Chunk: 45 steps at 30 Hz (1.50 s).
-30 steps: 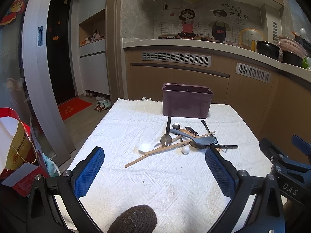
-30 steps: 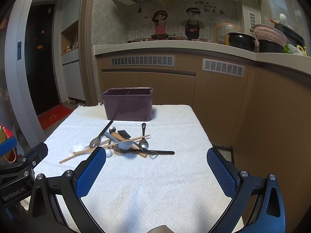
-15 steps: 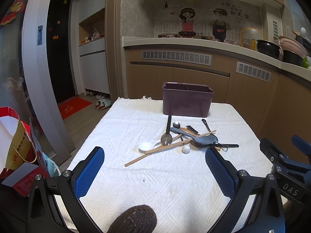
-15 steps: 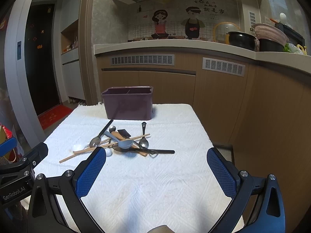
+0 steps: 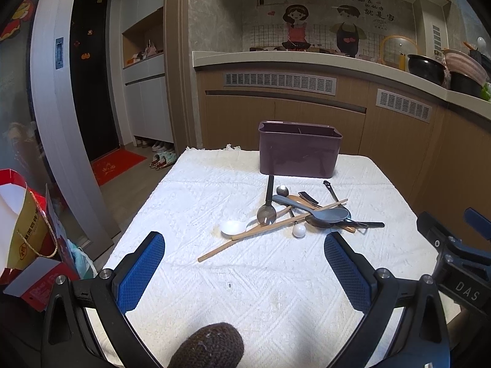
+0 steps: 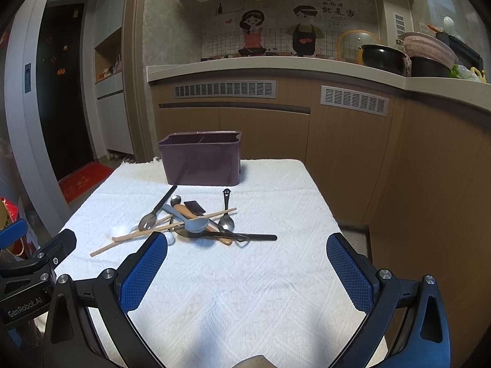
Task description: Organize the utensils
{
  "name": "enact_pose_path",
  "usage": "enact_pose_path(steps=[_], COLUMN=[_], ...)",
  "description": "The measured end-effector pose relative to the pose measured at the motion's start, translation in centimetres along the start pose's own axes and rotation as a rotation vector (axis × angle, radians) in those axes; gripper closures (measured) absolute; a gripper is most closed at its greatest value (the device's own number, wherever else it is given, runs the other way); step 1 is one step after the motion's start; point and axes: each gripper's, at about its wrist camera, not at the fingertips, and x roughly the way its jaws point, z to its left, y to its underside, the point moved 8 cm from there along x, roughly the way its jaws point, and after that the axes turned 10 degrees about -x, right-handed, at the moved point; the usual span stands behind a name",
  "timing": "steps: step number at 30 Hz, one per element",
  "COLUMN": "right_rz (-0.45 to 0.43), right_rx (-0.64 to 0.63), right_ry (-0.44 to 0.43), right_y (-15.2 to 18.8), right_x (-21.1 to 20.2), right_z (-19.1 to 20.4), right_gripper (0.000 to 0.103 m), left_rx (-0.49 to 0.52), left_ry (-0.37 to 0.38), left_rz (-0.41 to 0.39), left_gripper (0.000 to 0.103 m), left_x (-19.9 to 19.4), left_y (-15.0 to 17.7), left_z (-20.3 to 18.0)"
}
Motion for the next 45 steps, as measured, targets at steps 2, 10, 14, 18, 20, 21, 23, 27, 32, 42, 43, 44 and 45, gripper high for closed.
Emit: enact_pose_path(steps=[2,10,14,18,20,21,23,27,32,42,43,44,45], right_rz=[0.007,0.044,0.067,0.098,0.110,0.116,0.128,0.154,0.183,0.204,0.208,0.211,0.215], right_rx=[0.004,0.013,-0.003,-0.021,-0.024,-0.025,-0.024,-0.010,-0.021,-0.069,-0.076,-0.080,-0.081], right_ry=[0.002,-0.001,-0.012,-0.027,-0.036,-0.038,-0.040,-0.058,-0.084,-0.126,-0.137,-0.143,-0.147], right_y=[-0.1,-0.3,-0.8,-1.6,-2.0,-2.2,-2.5,-2.6,-2.4,-3.3,-3.3,-3.2,-3.1], right_x=[0.7,4.9,7.1,9.4,10.4,10.9,11.9,13.8,15.7,19.4,19.7,20.0,20.1], right_z=[-0.2,-0.8,-0.8,-0.8,-0.8,-0.9,-0.9,-0.9,-0.4,0.4,0.6,0.7,0.7], right_gripper=[0.000,0.000,0.000,0.000,0.000,0.000,0.000,0.000,0.000,0.001,0.001,0.001,0.001], left_rx=[-0.002,0.018,0.030,0.057,0.060,0.069,0.069,0.079,0.124,0.132,0.120,0.114,0.117], left_ry=[0.000,0.035,0.061,0.064,0.049,0.039,0.042,0.109,0.078,0.047,0.046,0.050,0.043], left_rz=[0.011,0.120,0.151,0.161,0.114,0.096,0.105,0.256,0.264,0.325,0.347,0.356,0.356], left_gripper=[0.000,0.000,0.000,0.000,0.000,0.000,0.000,0.000,0.000,0.000,0.000,0.001,0.003], left_x=[0.8,5.9,8.1,9.7,10.3,10.7,11.9,15.6,18.6,23.7,24.2,24.5,24.8], left_y=[-0.1,0.5,0.3,-0.7,-1.8,-2.5,-3.2,-2.5,-2.5,-3.3,-3.2,-3.1,-3.2], left_z=[0.1,-0.5,-1.2,-1.9,-1.9,-1.8,-1.8,-2.4,-3.1,-3.9,-3.8,-3.8,-3.8])
